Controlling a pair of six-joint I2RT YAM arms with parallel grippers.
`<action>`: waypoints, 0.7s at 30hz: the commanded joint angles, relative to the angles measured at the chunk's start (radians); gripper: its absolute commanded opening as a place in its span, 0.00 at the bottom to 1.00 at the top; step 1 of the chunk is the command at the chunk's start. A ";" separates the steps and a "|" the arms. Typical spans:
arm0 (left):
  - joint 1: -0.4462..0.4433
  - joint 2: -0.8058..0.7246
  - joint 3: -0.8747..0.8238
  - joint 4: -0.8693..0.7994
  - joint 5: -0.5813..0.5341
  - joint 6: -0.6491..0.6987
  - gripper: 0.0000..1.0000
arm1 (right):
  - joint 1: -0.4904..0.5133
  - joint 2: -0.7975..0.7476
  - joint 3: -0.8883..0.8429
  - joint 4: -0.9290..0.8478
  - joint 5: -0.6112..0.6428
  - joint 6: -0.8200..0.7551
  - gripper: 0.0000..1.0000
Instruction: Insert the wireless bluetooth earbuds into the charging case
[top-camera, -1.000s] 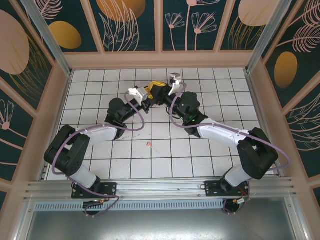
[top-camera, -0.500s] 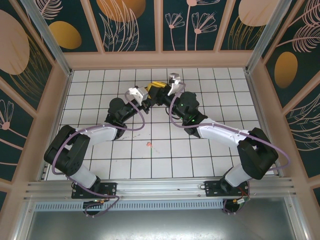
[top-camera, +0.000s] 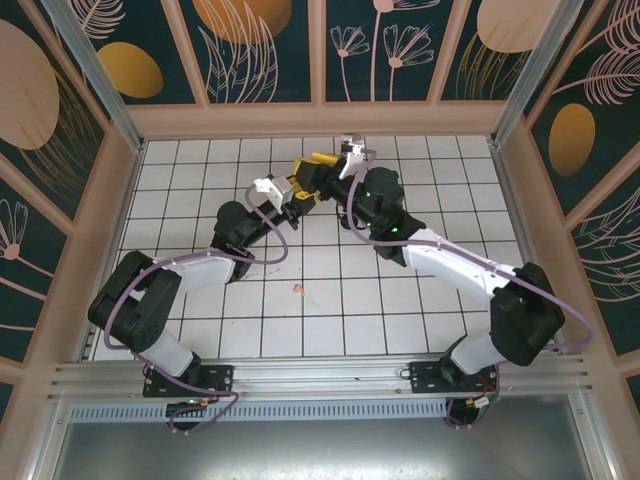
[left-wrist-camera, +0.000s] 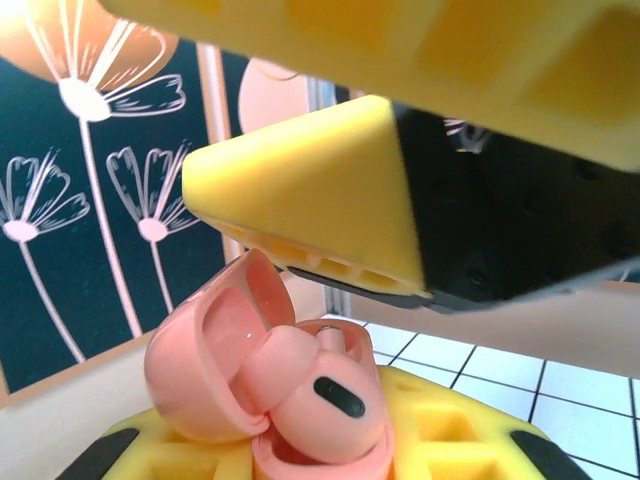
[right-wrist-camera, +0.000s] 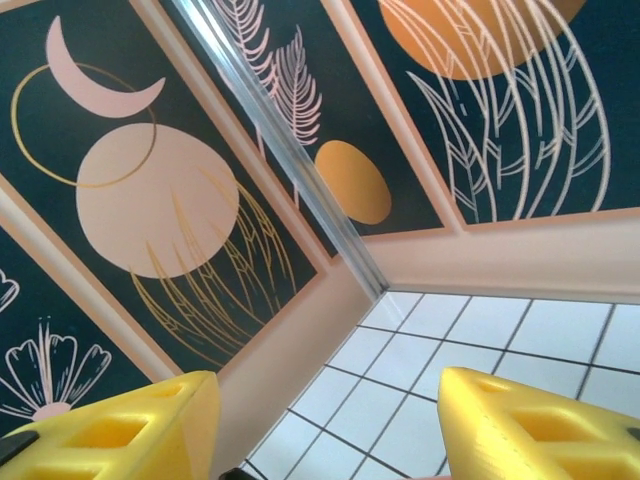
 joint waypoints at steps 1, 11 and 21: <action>-0.012 -0.027 -0.007 0.085 0.038 -0.001 0.00 | -0.020 -0.075 0.065 -0.158 0.004 0.004 0.61; -0.012 -0.045 -0.013 0.008 0.072 0.043 0.00 | -0.022 -0.119 0.264 -0.757 0.019 -0.144 0.58; -0.012 -0.063 -0.028 -0.106 0.118 0.084 0.00 | -0.022 -0.099 0.358 -1.018 -0.024 -0.179 0.45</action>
